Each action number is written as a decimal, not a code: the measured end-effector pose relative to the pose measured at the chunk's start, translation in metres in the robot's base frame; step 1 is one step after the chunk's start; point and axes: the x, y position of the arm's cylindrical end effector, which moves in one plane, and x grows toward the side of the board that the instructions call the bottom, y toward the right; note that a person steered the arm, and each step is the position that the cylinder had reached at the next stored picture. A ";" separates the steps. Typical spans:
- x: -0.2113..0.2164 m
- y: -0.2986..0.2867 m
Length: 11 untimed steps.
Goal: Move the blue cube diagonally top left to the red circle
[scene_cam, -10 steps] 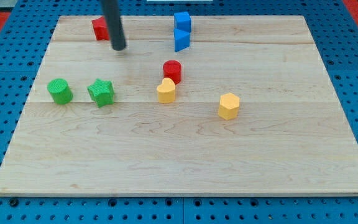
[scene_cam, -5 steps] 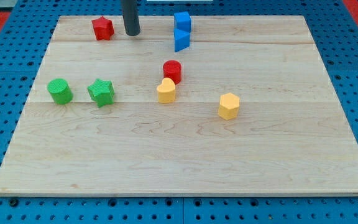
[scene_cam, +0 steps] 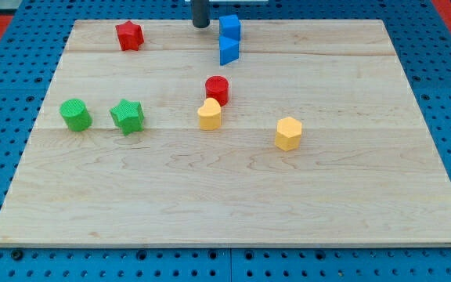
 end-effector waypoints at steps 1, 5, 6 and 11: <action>0.000 -0.006; -0.001 0.027; -0.001 0.089; 0.156 0.020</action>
